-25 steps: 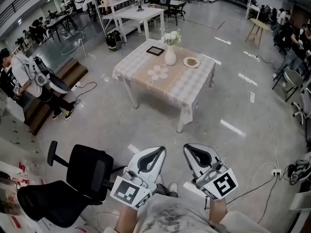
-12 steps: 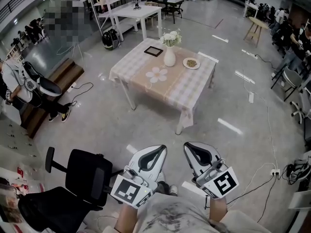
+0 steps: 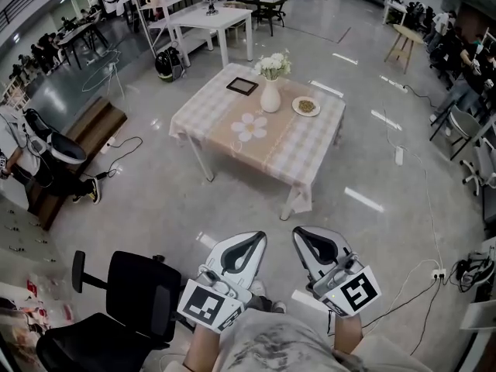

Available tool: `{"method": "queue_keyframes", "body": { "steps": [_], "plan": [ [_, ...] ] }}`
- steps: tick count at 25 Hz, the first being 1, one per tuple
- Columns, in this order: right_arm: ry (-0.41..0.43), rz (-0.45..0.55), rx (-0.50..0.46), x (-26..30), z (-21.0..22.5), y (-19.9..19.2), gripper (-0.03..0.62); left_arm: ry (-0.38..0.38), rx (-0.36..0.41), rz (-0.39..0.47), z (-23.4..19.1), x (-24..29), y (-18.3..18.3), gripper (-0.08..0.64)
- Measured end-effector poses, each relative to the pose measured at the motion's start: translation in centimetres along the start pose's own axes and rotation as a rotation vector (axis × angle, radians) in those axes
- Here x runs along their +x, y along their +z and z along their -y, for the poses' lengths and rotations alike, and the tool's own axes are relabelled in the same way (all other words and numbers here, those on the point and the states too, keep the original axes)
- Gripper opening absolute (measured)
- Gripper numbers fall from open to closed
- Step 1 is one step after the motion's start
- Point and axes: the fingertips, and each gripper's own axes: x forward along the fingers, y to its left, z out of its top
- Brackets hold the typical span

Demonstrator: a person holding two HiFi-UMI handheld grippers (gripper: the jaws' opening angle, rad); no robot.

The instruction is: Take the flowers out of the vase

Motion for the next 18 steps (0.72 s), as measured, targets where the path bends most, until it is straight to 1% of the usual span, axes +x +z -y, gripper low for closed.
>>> {"method": "queue_keyframes", "body": {
  "steps": [6,12,18],
  "plan": [
    [-0.028,-0.003,-0.004,2.9,0.7,-0.4,0.015,-0.036,-0.005,-0.002,-2.8,0.9,-0.1,0.008],
    [-0.045,-0.013,0.003,4.6,2.2,-0.6,0.014,-0.048,-0.019,-0.006,-4.7,2.2,0.1,0.008],
    [-0.034,-0.022,0.012,7.0,4.5,-1.5,0.014,-0.033,-0.03,-0.021,-7.1,4.1,-0.7,0.009]
  ]
}}
